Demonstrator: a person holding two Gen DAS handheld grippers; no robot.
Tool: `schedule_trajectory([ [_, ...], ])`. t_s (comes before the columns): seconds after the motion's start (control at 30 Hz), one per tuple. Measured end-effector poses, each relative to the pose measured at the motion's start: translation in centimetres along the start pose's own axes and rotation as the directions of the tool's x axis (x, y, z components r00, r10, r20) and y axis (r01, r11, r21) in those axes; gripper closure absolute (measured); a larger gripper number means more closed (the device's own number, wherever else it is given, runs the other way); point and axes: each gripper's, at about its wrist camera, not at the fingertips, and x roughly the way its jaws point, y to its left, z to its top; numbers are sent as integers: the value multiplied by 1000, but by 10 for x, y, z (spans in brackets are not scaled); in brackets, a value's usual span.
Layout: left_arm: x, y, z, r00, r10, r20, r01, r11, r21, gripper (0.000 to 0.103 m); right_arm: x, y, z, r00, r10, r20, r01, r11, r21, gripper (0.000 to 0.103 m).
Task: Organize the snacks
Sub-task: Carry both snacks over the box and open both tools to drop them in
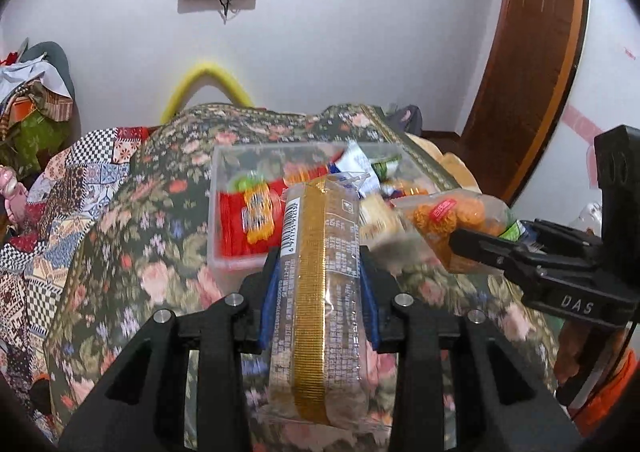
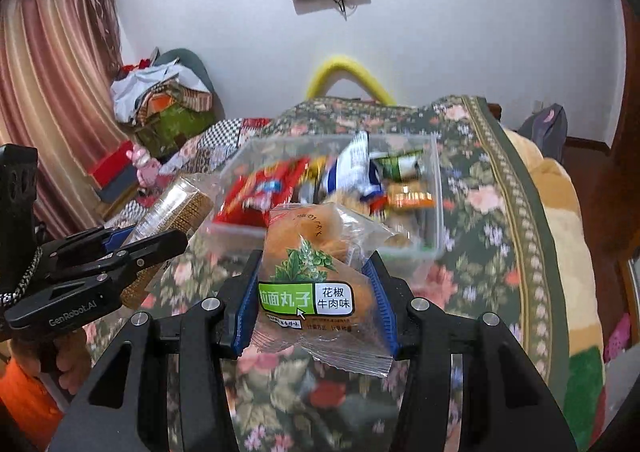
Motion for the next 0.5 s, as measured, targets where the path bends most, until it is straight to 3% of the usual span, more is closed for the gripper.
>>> schedule_trajectory([
  [0.5, 70, 35, 44, 998, 34, -55, -38, 996, -77, 68, 50, -2, 43, 999, -37, 23, 38, 999, -11, 57],
])
